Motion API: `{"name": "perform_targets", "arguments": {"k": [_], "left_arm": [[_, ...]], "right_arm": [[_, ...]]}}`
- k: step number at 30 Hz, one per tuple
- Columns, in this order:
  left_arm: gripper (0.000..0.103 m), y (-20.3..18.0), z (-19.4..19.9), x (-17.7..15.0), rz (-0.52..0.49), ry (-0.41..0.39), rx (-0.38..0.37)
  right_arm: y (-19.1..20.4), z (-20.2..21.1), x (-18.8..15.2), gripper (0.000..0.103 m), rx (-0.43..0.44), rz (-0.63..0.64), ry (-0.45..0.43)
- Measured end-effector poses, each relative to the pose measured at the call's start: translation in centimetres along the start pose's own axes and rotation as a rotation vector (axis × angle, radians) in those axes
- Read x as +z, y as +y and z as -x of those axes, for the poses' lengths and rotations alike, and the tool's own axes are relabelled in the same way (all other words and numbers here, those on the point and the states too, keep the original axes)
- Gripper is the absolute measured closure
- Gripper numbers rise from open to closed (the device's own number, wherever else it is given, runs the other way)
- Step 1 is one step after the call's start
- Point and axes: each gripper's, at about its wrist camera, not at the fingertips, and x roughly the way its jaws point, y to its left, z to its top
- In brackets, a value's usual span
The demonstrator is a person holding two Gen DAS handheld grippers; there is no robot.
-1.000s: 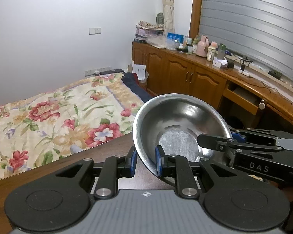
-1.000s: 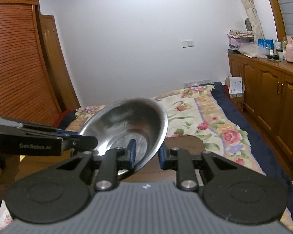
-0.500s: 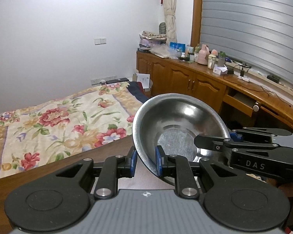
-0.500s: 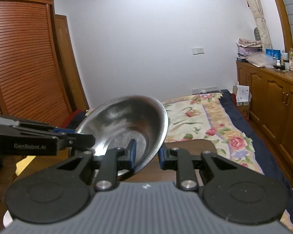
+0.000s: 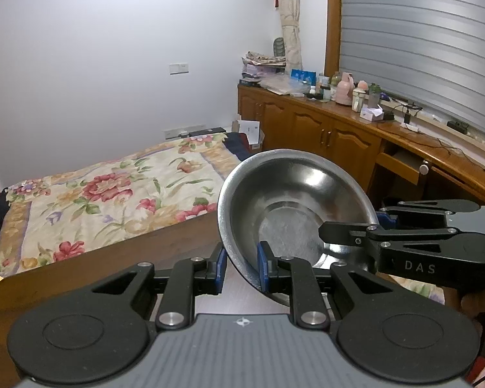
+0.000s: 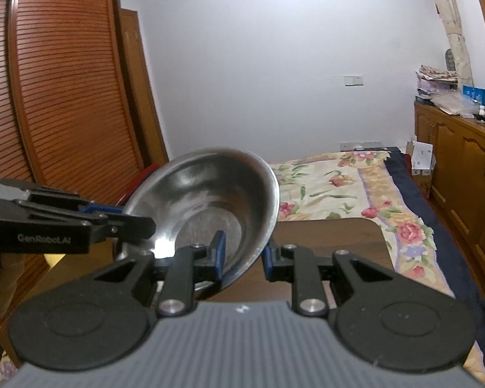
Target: Organize plates and bowls
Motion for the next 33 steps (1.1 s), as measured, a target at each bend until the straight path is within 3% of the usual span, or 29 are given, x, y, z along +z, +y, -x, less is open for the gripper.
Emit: {"name": "perform_targets", "arguments": {"k": [19,33], "left_arm": [[0.081,0.6,1.0,-5.8,0.032,0.058,0.006],[0.08,-1.2,1.7,-10.2,0.038,0.094,-0.016]], "right_arm": [[2.3,0.0,-3.2,0.077,0.081,0.035,0.097],[2.8,0.9,-7.1,0.077,0.077,0.038,0.172]]}}
